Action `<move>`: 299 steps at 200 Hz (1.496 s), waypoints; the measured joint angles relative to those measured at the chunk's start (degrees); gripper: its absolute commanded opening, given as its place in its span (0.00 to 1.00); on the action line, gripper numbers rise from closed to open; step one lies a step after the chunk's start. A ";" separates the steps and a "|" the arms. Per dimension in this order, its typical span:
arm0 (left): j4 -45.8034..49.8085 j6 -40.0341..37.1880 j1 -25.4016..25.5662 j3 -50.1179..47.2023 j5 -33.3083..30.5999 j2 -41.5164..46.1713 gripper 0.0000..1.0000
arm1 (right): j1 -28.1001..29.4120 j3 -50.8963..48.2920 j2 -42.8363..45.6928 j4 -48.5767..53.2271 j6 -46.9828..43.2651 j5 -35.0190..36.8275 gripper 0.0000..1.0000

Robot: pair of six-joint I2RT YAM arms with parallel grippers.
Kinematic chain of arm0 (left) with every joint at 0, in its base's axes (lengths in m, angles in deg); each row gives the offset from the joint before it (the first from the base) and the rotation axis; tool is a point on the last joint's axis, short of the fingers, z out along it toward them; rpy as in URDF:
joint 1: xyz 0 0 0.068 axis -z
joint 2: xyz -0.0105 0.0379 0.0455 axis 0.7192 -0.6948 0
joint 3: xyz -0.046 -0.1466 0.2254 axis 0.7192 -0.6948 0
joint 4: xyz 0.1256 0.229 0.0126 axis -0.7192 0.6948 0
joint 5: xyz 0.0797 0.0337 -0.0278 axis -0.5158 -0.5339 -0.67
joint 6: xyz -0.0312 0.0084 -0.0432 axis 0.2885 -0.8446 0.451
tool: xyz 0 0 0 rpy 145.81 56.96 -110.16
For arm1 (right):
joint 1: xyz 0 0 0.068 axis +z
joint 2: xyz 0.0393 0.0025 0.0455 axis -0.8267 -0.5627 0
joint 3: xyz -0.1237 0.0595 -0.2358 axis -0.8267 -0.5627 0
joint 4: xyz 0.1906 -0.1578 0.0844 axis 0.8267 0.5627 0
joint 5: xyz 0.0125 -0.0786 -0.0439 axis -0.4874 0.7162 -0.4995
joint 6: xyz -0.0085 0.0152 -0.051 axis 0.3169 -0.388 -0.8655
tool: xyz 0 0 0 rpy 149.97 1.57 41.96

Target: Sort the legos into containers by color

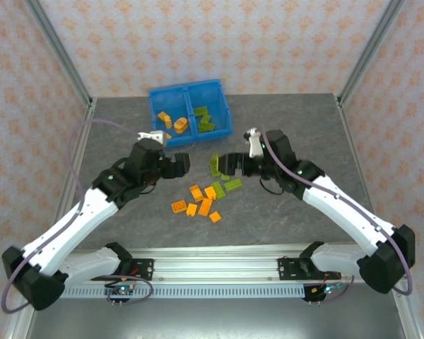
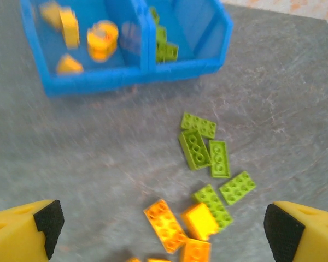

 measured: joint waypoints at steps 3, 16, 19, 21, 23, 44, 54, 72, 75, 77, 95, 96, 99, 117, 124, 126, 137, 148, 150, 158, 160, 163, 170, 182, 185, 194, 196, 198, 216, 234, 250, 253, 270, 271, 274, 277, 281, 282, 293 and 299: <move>0.11 2.27 0.46 0.00 -0.02 -1.07 0.97 | 0.00 -0.94 0.48 0.15 -0.07 -0.81 0.99; 1.05 9.46 2.32 0.09 0.28 -5.81 0.94 | 0.00 -2.89 1.11 1.22 -0.31 -2.95 0.99; 1.33 11.19 2.84 0.13 0.39 -7.17 0.94 | 0.00 -3.04 1.11 1.49 -0.37 -3.28 0.99; 1.51 11.96 3.06 0.15 0.42 -7.82 0.93 | 0.00 -3.08 1.09 1.62 -0.52 -3.50 0.99; 1.75 12.92 3.37 0.24 0.44 -8.63 0.92 | 0.00 -3.13 1.09 1.81 -0.57 -3.67 0.99; 4.55 20.26 5.64 1.95 1.57 -16.94 0.82 | 0.00 -2.67 0.52 2.89 -1.66 -5.14 0.99; 5.77 22.93 6.21 3.19 2.25 -20.37 0.75 | 0.00 -1.92 -0.35 3.50 -2.38 -5.64 0.99; 7.32 26.27 6.45 5.27 2.95 -25.18 0.69 | 0.00 -0.68 -2.10 4.11 -3.17 -6.10 0.99; 7.32 26.75 6.45 5.44 3.04 -25.79 0.68 | 0.00 -0.59 -2.34 4.11 -3.30 -6.21 0.99; 7.37 26.86 6.45 5.51 3.10 -26.16 0.68 | 0.00 -0.55 -2.49 4.11 -3.32 -6.25 0.99; 7.32 29.75 6.38 5.57 4.13 -29.31 0.62 | 0.00 -0.52 -3.23 4.37 -3.72 -6.93 0.99; 7.30 29.75 6.38 5.57 4.22 -29.51 0.62 | 0.00 -0.52 -3.28 4.39 -3.72 -6.95 0.99; 7.19 30.14 6.36 5.57 4.31 -30.05 0.61 | 0.00 -0.52 -3.30 4.48 -3.72 -6.97 0.99; 6.73 31.85 6.01 5.64 5.49 -33.40 0.60 | 0.00 -0.52 -3.28 4.52 -3.74 -7.15 0.99; 6.64 32.26 6.01 5.73 5.73 -34.84 0.59 | 0.00 -0.55 -3.26 4.55 -3.74 -7.13 0.99; 6.60 32.37 6.01 5.79 5.77 -35.32 0.59 | 0.00 -0.57 -3.26 4.55 -3.74 -7.13 0.99; 6.49 32.57 5.97 6.16 5.79 -37.31 0.59 | 0.00 -0.70 -3.19 4.55 -3.74 -7.10 0.99; 6.40 32.61 5.73 6.75 5.97 -39.19 0.59 | 0.00 -0.87 -3.06 4.57 -3.74 -7.10 0.99; 6.40 32.61 5.73 6.84 5.99 -39.36 0.59 | 0.00 -0.92 -3.02 4.55 -3.74 -7.10 0.99; 6.45 32.61 5.64 7.41 6.05 -40.35 0.59 | 0.00 -0.98 -2.95 4.70 -3.72 -7.08 0.99; 6.45 32.61 5.62 7.58 6.08 -40.52 0.59 | 0.00 -0.98 -2.93 4.74 -3.72 -7.08 0.99; 6.40 32.59 5.62 7.85 6.10 -40.68 0.59 | 0.00 -0.98 -2.93 4.74 -3.74 -7.08 0.99; 6.25 32.59 5.49 8.39 6.10 -41.07 0.59 | 0.00 -0.98 -2.91 4.76 -3.74 -7.08 0.99; 5.73 32.57 5.35 8.72 6.23 -41.68 0.59 | 0.00 -1.01 -2.86 4.79 -3.74 -7.08 0.99; 5.64 32.57 5.35 8.74 6.23 -41.81 0.58 | 0.00 -1.03 -2.86 4.79 -3.74 -7.08 0.99; 5.42 32.57 5.25 8.79 6.25 -41.99 0.56 | 0.00 -1.03 -2.86 4.87 -3.74 -7.08 0.99; 5.35 32.52 5.25 8.79 6.27 -42.01 0.55 | 0.00 -1.03 -2.86 4.90 -3.72 -7.08 0.99; 5.33 32.54 5.25 8.79 6.27 -42.03 0.54 | 0.00 -1.03 -2.86 4.94 -3.72 -7.08 0.99; 4.90 32.50 5.25 8.79 6.49 -42.32 0.47 | 0.00 -1.03 -2.86 4.98 -3.69 -7.06 0.99; 4.61 32.50 5.01 8.76 6.82 -42.80 0.40 | 0.00 -1.03 -2.82 5.01 -3.69 -6.99 0.99; 4.46 32.22 4.87 8.76 7.26 -43.01 0.35 | 0.00 -1.03 -2.29 5.40 -3.69 -6.86 0.99; 4.46 32.35 4.87 8.76 7.28 -42.99 0.35 | 0.00 -1.03 -2.14 5.51 -3.67 -6.84 0.99; 4.48 32.15 4.72 8.79 7.30 -42.97 0.31 | 0.00 -1.03 -1.14 6.01 -3.67 -6.62 0.99; 4.48 32.15 4.72 8.79 7.30 -42.97 0.31 | 0.00 -1.03 -1.09 6.01 -3.67 -6.62 0.99; 4.48 32.09 4.66 8.79 7.32 -42.95 0.30 | 0.00 -1.03 -0.96 6.05 -3.69 -6.58 0.99; 4.48 32.15 4.61 8.79 7.39 -42.93 0.29 | 0.00 -1.03 -0.79 6.16 -3.67 -6.43 0.99; 4.48 32.06 4.48 8.79 7.58 -42.91 0.28 | 0.00 -1.03 -0.63 6.27 -3.69 -6.38 0.99; 4.48 32.11 4.46 8.79 7.61 -42.91 0.28 | 0.00 -1.03 -0.57 6.29 -3.69 -6.36 0.99; 4.52 31.80 4.04 8.92 8.13 -42.86 0.27 | 0.00 -1.03 -0.15 6.56 -3.67 -5.81 0.99; 4.50 31.61 3.72 9.01 8.44 -42.86 0.27 | 0.00 -1.03 0.04 6.69 -3.67 -5.51 0.99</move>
